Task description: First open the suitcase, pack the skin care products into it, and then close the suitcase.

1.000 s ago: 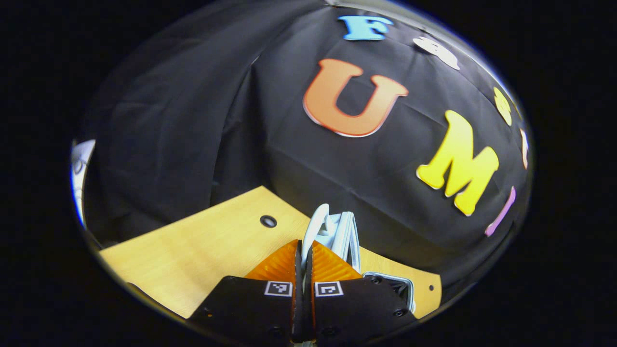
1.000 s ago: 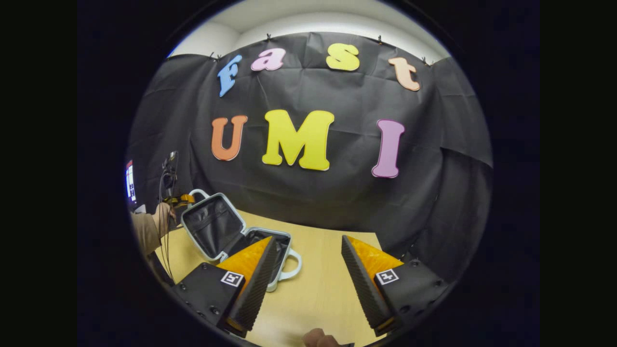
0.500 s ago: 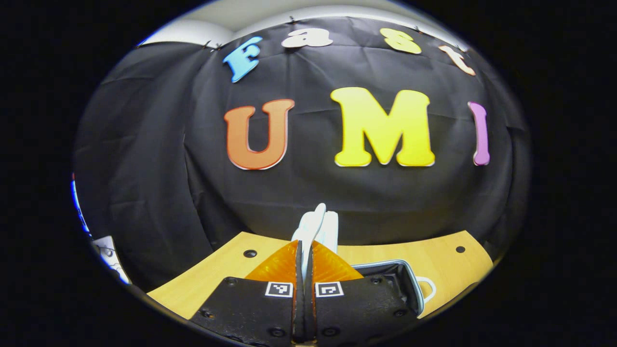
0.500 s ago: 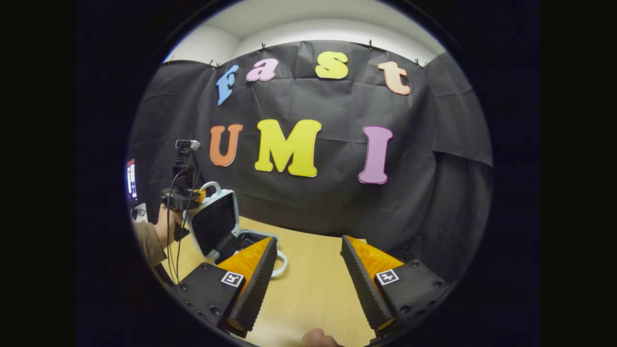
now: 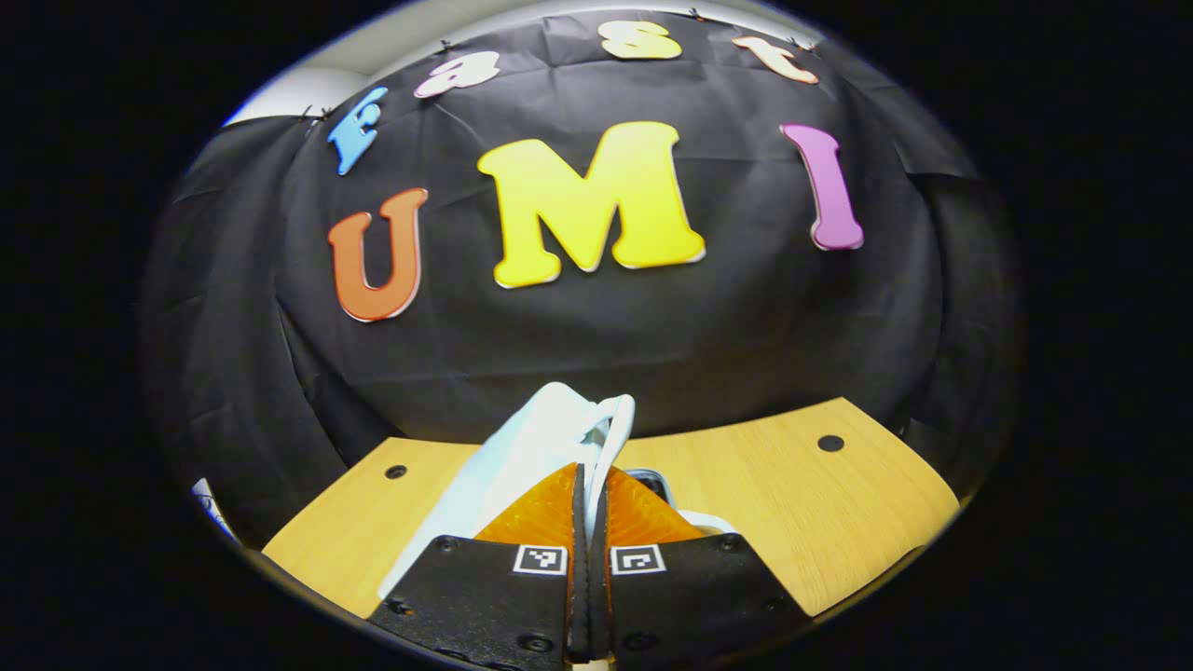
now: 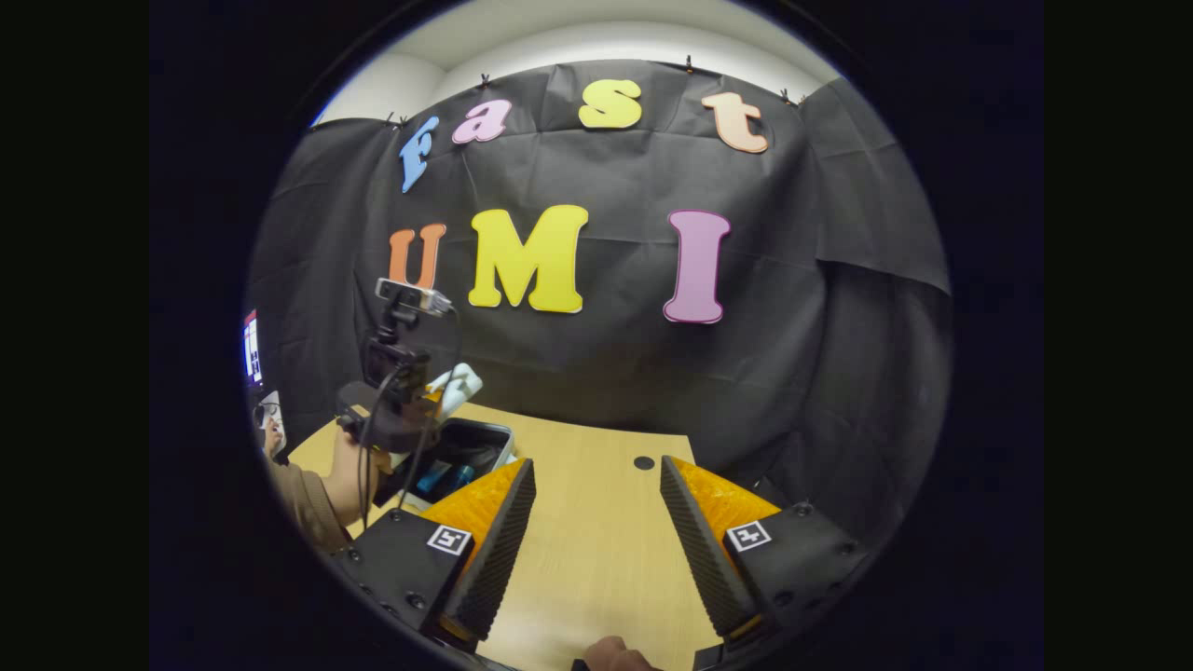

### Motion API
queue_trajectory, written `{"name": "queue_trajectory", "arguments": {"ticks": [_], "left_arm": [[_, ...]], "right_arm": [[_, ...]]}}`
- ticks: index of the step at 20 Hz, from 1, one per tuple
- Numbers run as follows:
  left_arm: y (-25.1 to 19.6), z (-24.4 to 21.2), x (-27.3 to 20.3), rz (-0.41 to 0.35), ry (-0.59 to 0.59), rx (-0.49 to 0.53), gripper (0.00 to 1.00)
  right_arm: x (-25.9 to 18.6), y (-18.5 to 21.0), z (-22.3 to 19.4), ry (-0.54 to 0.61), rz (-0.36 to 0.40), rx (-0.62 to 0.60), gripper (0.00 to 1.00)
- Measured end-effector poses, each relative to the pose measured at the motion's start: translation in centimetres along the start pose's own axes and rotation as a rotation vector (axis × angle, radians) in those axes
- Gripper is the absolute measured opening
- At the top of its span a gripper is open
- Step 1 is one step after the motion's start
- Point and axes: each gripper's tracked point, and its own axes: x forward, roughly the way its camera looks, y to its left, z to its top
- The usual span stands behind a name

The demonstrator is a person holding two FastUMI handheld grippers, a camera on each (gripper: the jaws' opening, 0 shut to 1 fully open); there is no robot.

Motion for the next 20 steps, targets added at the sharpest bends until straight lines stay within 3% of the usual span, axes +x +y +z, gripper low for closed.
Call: {"name": "queue_trajectory", "arguments": {"ticks": [5, 12, 14, 16, 17, 20], "left_arm": [[-5.3, -4.6, 2.3, -0.019, 0.091, 0.066, 0.03], [-8.4, -9.3, 3.9, -0.044, 0.201, 0.130, 0.09], [-9.3, -9.6, 4.2, -0.068, 0.216, 0.126, 0.24], [-10.0, -9.8, 3.7, -0.092, 0.229, 0.126, 0.31], [-10.1, -9.3, 3.1, -0.101, 0.224, 0.098, 0.52], [-9.0, -5.3, 1.3, -0.112, 0.152, -0.025, 0.67]], "right_arm": [[-0.2, -3.1, -2.9, 0.046, -0.022, 0.009, 0.81], [0.3, -6.6, -5.2, 0.098, -0.078, 0.053, 0.81], [0.5, -6.7, -5.5, 0.108, -0.080, 0.064, 0.81], [0.6, -6.8, -5.6, 0.105, -0.085, 0.056, 0.81], [0.7, -6.8, -5.4, 0.102, -0.090, 0.038, 0.81], [0.6, -5.9, -4.8, 0.093, -0.099, 0.016, 0.81]]}}
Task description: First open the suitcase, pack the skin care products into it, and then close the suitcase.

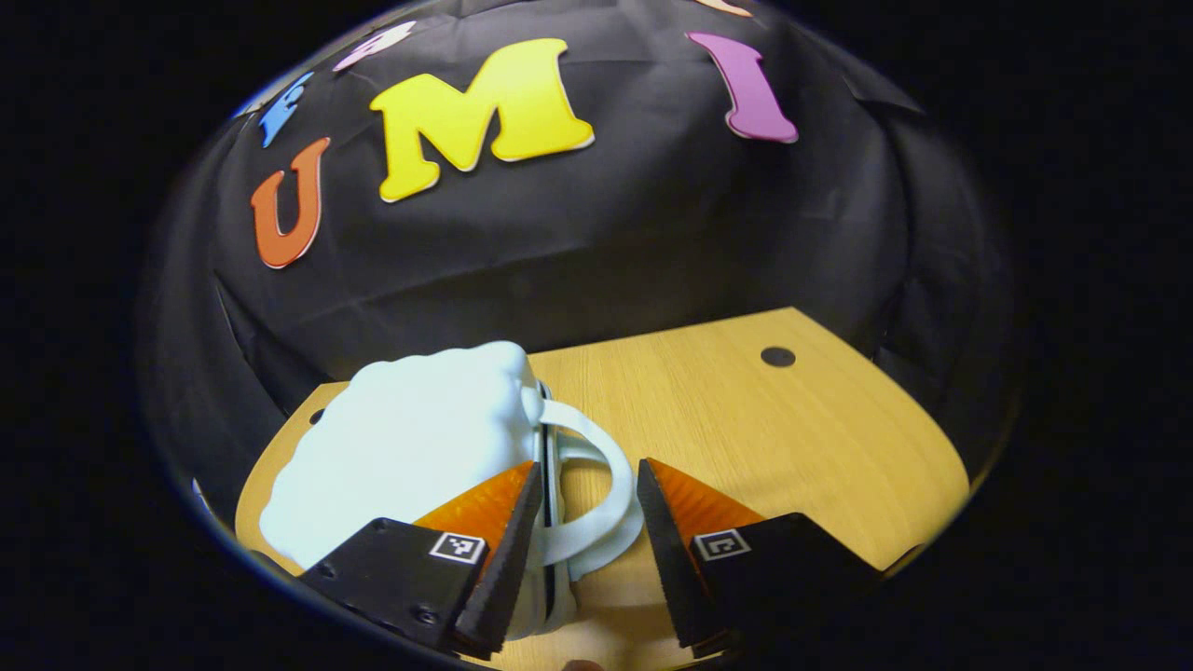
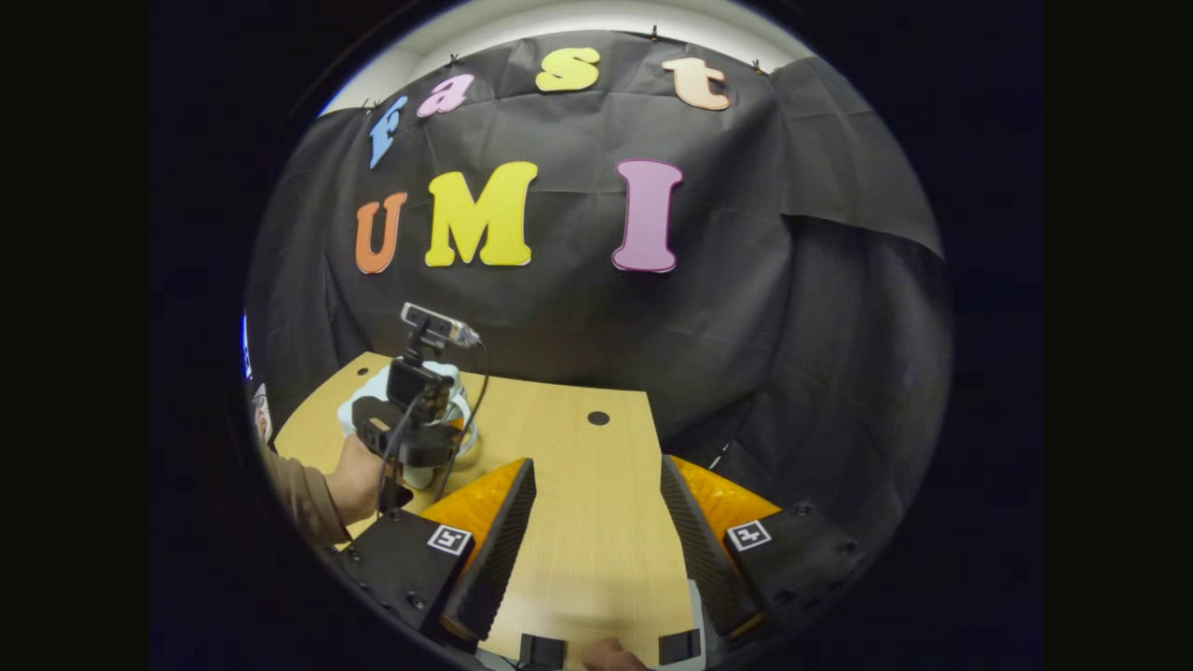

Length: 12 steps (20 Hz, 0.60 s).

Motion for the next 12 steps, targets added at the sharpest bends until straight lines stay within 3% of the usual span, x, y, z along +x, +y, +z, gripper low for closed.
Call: {"name": "queue_trajectory", "arguments": {"ticks": [5, 12], "left_arm": [[5.4, 7.4, -9.1, 0.041, -0.150, -0.064, 0.94], [14.5, 8.5, -21.3, 0.084, -0.221, -0.088, 0.95]], "right_arm": [[-0.4, 5.2, 3.1, -0.056, -0.005, -0.002, 0.81], [0.4, 16.2, 6.7, -0.134, 0.043, -0.007, 0.81]]}}
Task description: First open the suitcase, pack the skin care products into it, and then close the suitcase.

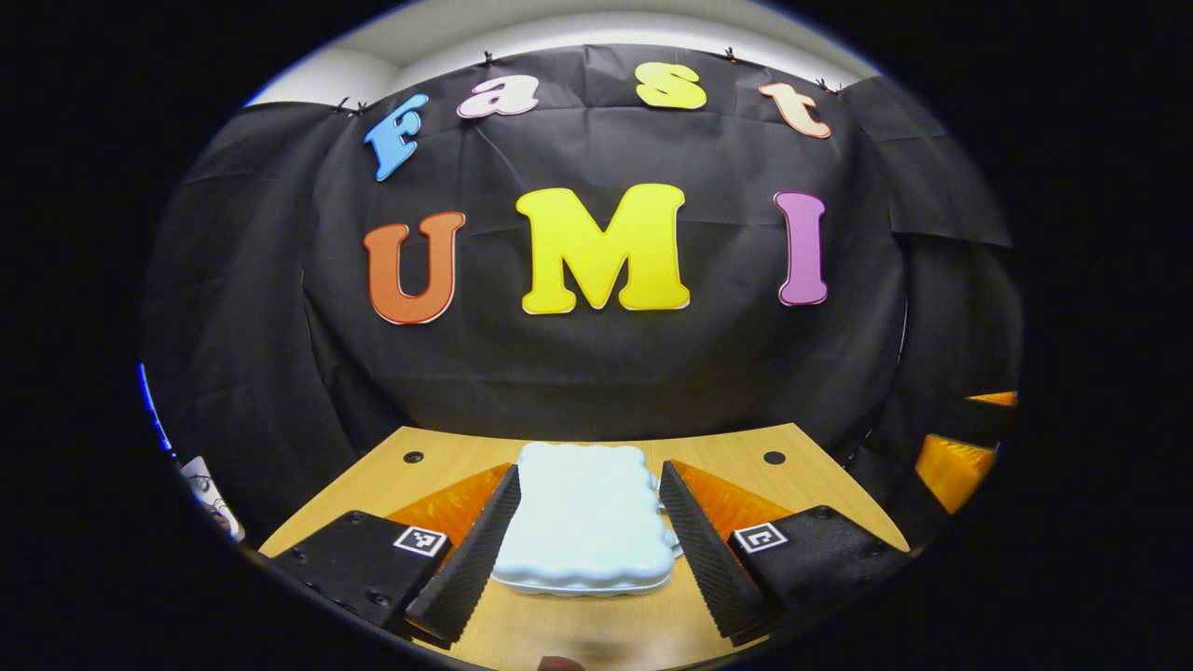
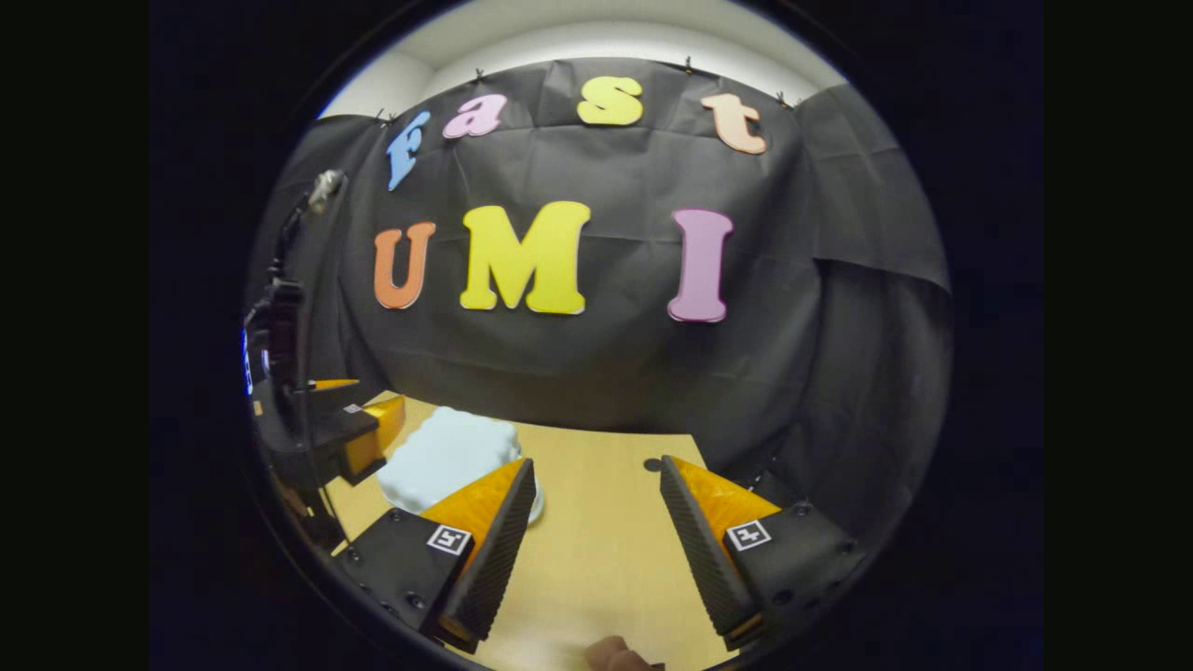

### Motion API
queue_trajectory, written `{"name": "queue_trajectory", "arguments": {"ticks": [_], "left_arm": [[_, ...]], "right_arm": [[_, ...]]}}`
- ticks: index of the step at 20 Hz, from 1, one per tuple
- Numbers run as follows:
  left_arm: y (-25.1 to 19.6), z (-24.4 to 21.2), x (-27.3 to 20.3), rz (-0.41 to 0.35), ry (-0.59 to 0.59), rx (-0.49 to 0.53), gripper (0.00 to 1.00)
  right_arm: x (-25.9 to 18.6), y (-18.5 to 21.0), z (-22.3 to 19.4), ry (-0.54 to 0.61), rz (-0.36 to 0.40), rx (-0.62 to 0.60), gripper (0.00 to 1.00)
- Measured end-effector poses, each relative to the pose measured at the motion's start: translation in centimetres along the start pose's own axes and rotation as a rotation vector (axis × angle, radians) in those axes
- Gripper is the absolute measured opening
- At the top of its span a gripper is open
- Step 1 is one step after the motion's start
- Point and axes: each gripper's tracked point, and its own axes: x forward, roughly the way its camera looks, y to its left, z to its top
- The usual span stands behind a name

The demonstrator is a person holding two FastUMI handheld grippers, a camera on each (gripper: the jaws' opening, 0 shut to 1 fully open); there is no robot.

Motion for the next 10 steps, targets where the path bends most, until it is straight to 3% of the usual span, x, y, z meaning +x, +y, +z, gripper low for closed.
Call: {"name": "queue_trajectory", "arguments": {"ticks": [4, 8, 9, 10], "left_arm": [[5.8, 0.9, -3.2, 0.043, -0.030, 0.000, 0.96], [8.5, 1.6, -5.4, 0.046, -0.050, 0.007, 0.96], [9.1, 1.7, -5.7, 0.047, -0.057, 0.013, 1.00], [9.5, 1.7, -5.9, 0.040, -0.064, 0.013, 0.96]], "right_arm": [[0.0, 6.3, 1.8, -0.034, 0.048, 0.001, 0.81], [-0.4, 11.2, 2.6, -0.057, 0.076, 0.001, 0.80], [-0.5, 12.2, 2.7, -0.057, 0.085, 0.001, 0.81], [-0.6, 13.0, 2.9, -0.057, 0.088, -0.002, 0.81]]}}
